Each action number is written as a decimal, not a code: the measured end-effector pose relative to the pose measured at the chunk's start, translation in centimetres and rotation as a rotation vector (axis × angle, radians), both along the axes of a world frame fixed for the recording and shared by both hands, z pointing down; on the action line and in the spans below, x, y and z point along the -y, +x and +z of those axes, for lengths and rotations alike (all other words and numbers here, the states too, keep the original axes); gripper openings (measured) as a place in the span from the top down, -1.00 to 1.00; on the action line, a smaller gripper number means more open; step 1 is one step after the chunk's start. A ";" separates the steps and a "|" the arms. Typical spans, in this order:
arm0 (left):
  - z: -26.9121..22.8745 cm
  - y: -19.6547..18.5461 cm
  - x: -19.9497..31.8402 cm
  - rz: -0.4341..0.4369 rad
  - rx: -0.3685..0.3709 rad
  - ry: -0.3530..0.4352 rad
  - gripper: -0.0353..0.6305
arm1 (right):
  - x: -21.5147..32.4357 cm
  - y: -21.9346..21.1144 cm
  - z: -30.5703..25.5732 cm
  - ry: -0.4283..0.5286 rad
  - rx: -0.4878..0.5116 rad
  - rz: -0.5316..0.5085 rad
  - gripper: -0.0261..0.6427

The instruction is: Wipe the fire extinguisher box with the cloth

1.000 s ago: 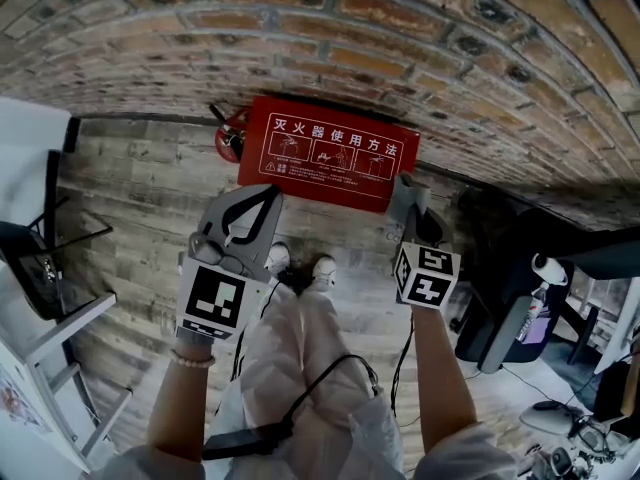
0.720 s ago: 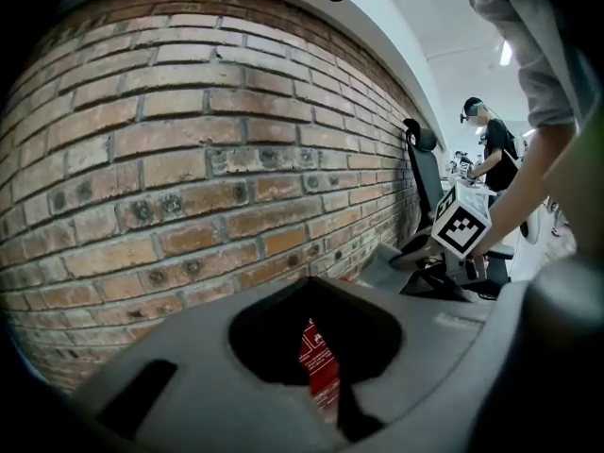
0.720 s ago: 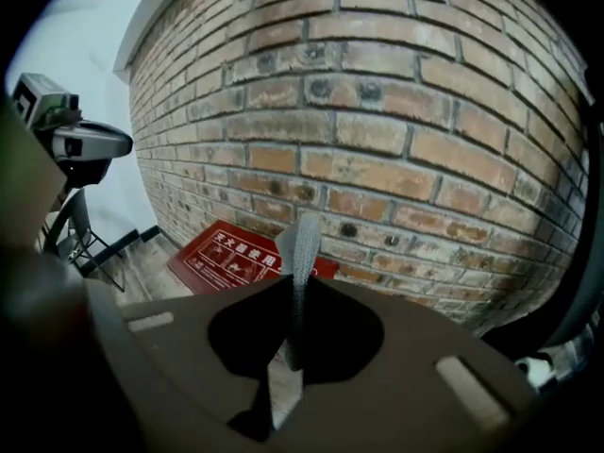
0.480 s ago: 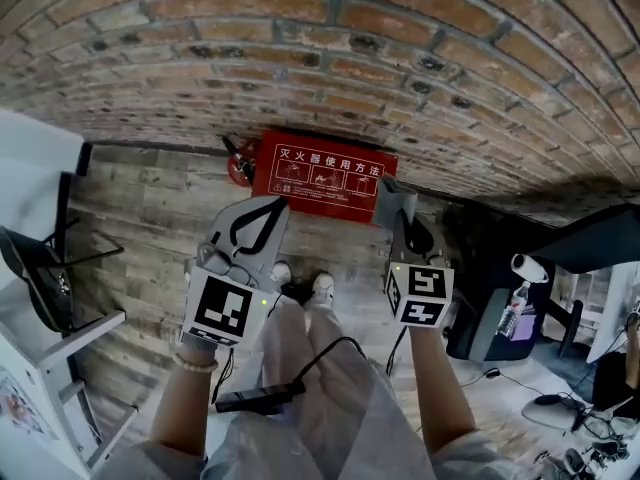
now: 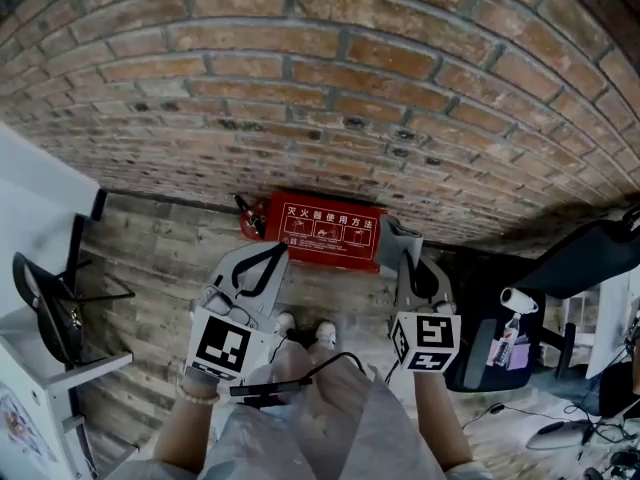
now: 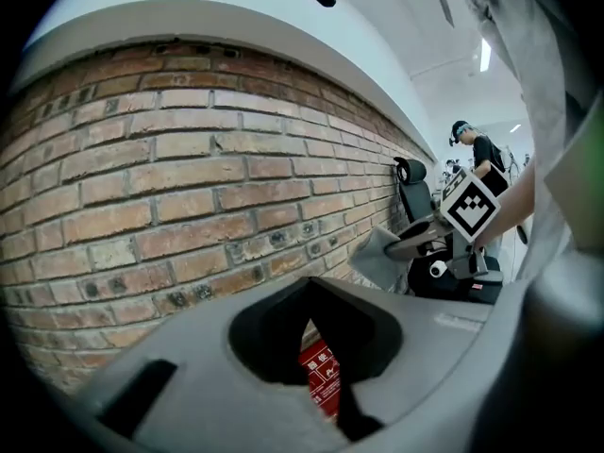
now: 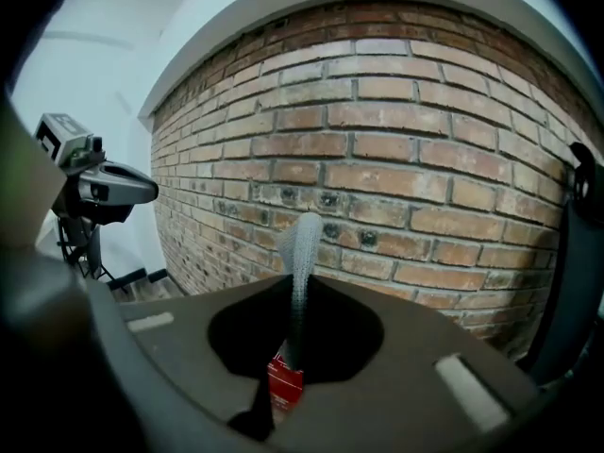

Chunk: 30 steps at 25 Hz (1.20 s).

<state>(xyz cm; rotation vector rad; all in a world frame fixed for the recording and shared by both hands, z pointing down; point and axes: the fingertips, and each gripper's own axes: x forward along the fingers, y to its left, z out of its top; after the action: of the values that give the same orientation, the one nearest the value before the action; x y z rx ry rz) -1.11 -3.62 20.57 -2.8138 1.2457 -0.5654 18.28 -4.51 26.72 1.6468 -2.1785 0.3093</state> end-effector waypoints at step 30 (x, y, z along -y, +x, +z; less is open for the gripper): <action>-6.2 -0.4 -0.5 0.029 -0.009 0.099 0.90 | -1.1 -4.8 -8.3 0.134 -0.049 -0.159 0.87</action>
<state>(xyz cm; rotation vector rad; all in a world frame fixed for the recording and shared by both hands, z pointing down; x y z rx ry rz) -1.50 -3.09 14.39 -2.7513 1.1975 -0.4767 13.43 -3.38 18.38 1.5193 -2.3199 0.0791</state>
